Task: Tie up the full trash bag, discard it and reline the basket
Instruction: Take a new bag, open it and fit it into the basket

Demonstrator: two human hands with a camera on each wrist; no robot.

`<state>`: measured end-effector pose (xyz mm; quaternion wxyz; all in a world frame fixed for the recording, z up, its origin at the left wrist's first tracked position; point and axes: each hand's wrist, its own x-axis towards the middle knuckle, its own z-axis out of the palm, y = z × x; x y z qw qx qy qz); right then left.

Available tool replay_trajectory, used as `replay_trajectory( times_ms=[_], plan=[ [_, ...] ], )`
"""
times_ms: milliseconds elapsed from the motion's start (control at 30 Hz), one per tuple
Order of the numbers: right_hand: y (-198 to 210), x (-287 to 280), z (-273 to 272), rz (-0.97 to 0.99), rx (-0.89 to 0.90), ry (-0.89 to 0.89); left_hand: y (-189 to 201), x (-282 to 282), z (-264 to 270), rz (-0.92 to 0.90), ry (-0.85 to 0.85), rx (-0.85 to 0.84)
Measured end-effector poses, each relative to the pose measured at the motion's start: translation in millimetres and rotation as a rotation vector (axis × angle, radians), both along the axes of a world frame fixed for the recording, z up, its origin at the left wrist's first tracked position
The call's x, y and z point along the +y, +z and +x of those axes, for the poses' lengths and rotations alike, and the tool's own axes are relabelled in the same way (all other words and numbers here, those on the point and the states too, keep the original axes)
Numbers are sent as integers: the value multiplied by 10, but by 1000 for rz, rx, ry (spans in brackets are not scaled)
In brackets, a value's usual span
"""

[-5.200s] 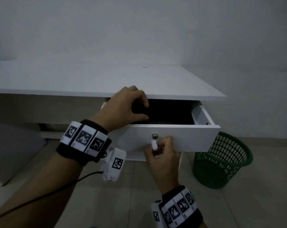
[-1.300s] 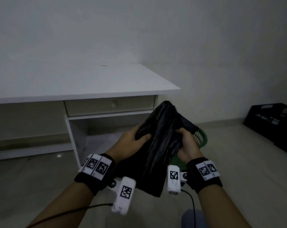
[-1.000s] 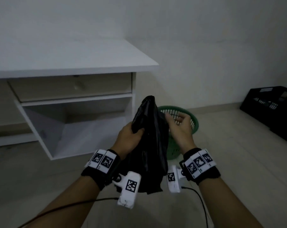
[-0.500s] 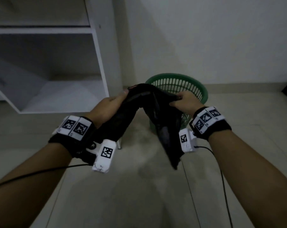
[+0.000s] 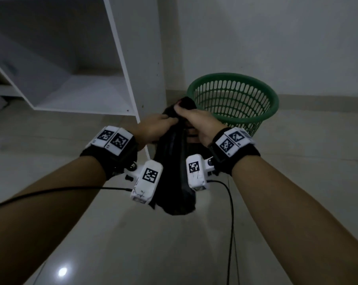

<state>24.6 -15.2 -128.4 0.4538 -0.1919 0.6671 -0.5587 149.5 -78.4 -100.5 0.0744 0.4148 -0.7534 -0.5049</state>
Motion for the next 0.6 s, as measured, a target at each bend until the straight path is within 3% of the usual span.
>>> replay_trajectory(
  times_ms=[133, 333, 400, 433, 533, 600],
  plan=[
    [-214, 58, -165, 55, 338, -30, -85, -141, 66, -5, 63, 62],
    [-279, 465, -469, 553, 819, 125, -204, -450, 75, -22, 217, 222],
    [-239, 486, -414, 493, 896, 71, -277, -451, 1, -1, 159, 194],
    [-215, 474, -363, 377, 803, 60, -314, -429, -49, 37, 109, 181],
    [-119, 361, -160, 143, 220, 50, -335, -275, -183, 178, -92, 179],
    [-116, 259, -90, 89, 51, -22, -323, -219, -224, 148, -183, 166]
  ],
)
